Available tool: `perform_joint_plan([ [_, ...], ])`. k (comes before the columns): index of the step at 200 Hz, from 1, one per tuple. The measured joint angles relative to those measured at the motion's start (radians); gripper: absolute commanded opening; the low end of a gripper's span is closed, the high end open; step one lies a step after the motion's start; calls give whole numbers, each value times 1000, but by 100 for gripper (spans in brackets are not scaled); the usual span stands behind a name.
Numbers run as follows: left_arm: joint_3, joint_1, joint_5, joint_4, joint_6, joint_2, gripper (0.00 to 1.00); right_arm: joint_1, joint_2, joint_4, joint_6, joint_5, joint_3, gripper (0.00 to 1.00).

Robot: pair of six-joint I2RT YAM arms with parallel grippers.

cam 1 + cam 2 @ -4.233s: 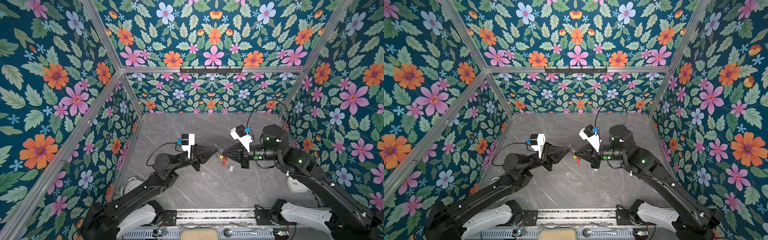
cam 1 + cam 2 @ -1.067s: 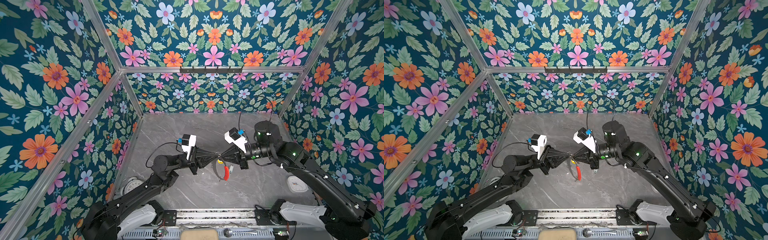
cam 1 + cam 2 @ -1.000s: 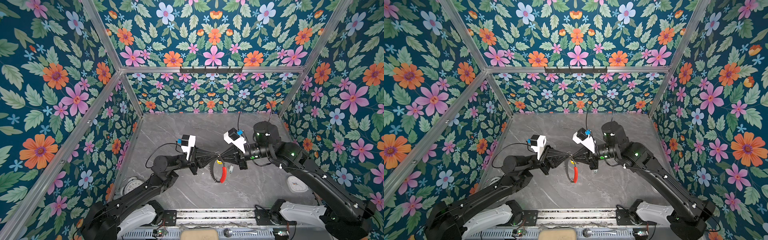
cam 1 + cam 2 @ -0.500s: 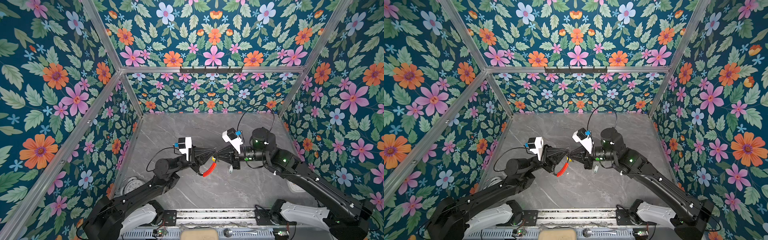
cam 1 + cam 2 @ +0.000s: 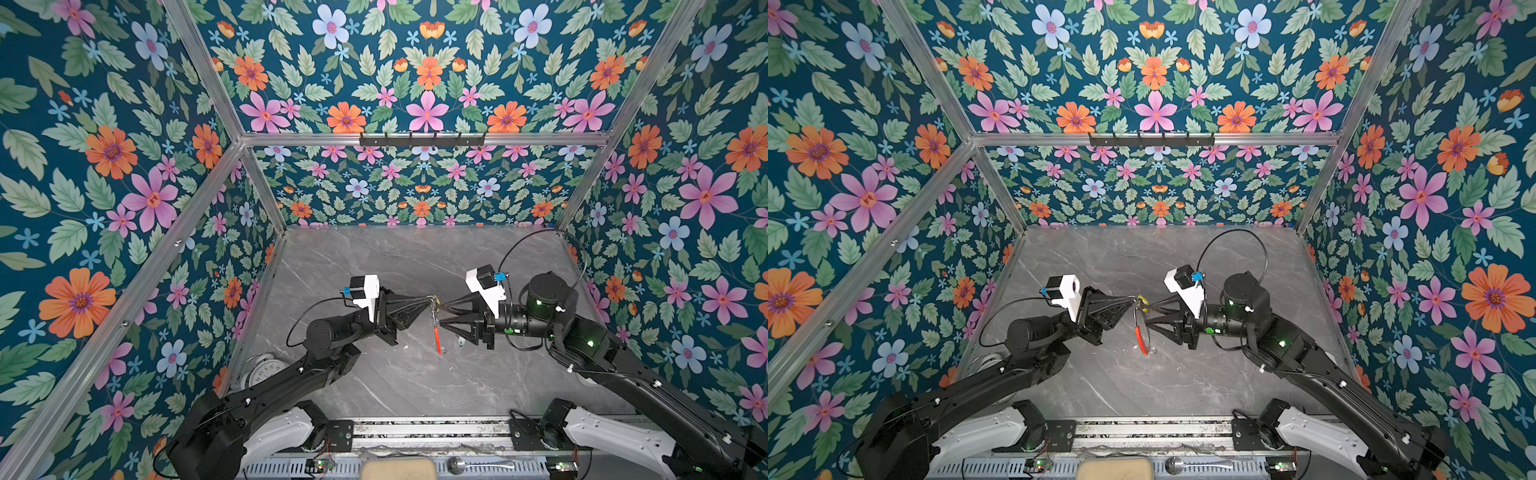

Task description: Remove the keys from the keyring

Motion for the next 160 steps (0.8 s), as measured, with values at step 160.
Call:
perform_joint_plan([
  [160,20,-1,6,-3,-52,36,0,-1,69,238,78,-2,56,39],
])
